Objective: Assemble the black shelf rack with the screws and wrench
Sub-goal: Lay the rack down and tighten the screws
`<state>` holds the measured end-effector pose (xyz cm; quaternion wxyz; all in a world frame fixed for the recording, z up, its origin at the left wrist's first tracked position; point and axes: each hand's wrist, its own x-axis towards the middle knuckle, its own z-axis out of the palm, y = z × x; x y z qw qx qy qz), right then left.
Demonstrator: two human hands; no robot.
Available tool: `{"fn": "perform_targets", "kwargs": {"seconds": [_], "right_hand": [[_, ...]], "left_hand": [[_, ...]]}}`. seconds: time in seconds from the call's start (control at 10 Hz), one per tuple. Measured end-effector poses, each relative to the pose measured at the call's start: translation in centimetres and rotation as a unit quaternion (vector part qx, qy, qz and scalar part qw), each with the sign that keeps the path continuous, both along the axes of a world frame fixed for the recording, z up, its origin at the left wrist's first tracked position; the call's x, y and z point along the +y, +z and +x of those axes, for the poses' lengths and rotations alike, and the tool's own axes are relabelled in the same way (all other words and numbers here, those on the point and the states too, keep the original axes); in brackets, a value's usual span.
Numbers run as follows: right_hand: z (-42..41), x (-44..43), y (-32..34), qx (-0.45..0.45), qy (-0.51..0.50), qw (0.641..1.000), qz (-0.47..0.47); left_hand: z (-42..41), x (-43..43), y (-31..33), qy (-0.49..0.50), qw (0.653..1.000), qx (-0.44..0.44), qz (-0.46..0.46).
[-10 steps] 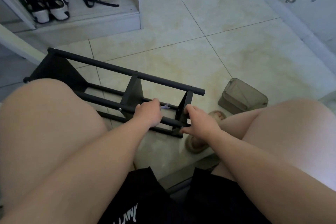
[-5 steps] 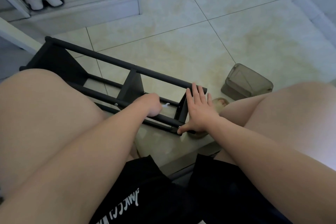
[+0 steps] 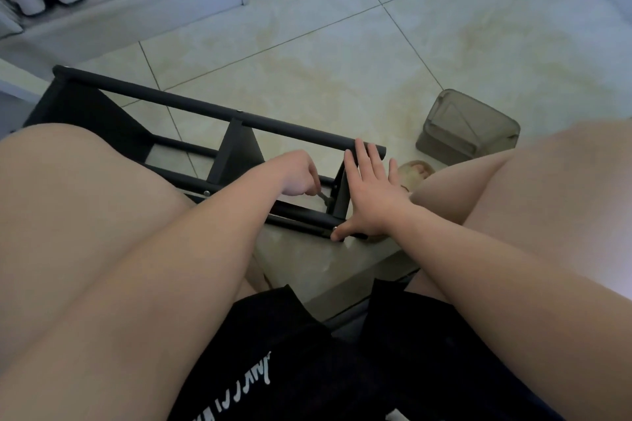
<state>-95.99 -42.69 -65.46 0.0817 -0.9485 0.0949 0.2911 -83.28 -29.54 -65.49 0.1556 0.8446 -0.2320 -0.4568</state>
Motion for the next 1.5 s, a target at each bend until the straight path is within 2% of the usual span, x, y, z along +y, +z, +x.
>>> {"fn": "perform_targets", "kwargs": {"seconds": [0.1, 0.3, 0.4, 0.5, 1.0, 1.3, 1.5], "right_hand": [[0.0, -0.1, -0.1, 0.002, -0.002, 1.0, 0.009], [0.0, -0.2, -0.5, -0.009, -0.006, 1.0, 0.011], [0.0, -0.1, -0.5, -0.012, -0.01, 1.0, 0.017], [0.0, 0.0, -0.4, -0.011, -0.009, 1.0, 0.015], [0.3, 0.4, -0.1, -0.012, -0.016, 1.0, 0.024], [0.3, 0.5, -0.2, -0.018, -0.016, 0.999, 0.026], [0.3, 0.4, -0.4, -0.021, -0.016, 0.999, 0.026]], "left_hand": [[0.3, -0.9, -0.1, 0.039, 0.997, 0.062, -0.018], [-0.3, -2.0, -1.0, 0.213, 0.948, 0.228, -0.06], [-0.7, -2.0, -1.3, 0.262, 0.932, 0.237, -0.074], [-0.7, -2.0, -1.3, 0.265, 0.936, 0.217, -0.081], [-0.6, -1.8, -1.1, 0.242, 0.953, 0.171, -0.072], [-0.2, -1.9, -0.6, 0.18, 0.971, 0.153, -0.029], [-0.2, -1.8, -0.7, 0.185, 0.97, 0.152, -0.039]]}}
